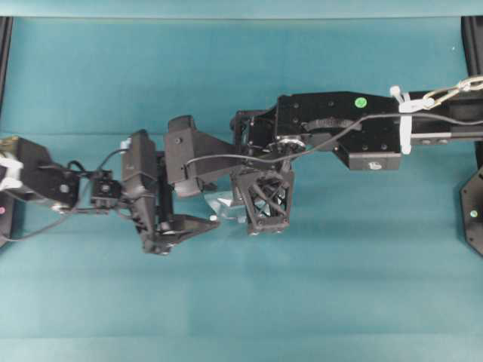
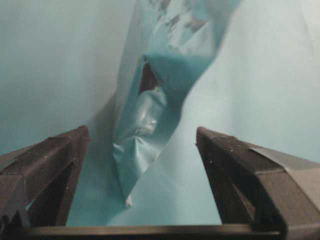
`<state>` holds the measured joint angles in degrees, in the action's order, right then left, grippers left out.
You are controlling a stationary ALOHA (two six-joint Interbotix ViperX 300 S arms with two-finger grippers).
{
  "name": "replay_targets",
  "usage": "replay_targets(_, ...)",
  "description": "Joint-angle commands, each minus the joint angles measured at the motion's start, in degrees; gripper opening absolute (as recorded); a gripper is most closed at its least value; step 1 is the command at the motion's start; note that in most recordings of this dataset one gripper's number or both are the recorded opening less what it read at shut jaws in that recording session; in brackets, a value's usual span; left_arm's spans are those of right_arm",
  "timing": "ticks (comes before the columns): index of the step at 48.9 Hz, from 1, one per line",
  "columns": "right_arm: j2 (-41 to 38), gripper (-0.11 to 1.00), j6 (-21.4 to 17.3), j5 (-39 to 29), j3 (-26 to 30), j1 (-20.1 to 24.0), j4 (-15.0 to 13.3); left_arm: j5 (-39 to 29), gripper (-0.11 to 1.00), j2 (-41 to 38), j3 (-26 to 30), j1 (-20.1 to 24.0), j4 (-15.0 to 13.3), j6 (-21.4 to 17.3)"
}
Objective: Hand over the silver zip bag and make it stand upright.
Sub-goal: 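Move the left gripper right to the bag's lower edge, then close the left gripper on the bag's bottom edge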
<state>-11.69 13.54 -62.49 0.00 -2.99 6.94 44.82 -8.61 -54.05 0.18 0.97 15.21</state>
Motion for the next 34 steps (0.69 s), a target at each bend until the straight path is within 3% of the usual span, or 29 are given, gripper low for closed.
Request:
replay_targets(1,0.97,0.01,-0.53,0.26,0.26,0.0,0.0,1.14,0.93,-1.85,1.85,-0.26,0.09,0.18)
replay_targets(21,1.05,0.01,-0.44,0.26,0.09,-0.18,0.0,1.41,0.92,-8.96,9.49,-0.09,0.18,0.35)
replay_targets(34,1.14,0.01,-0.44,0.35,0.09,-0.53,0.0,2.55,0.92,-10.28,9.93,0.26,0.09,0.35)
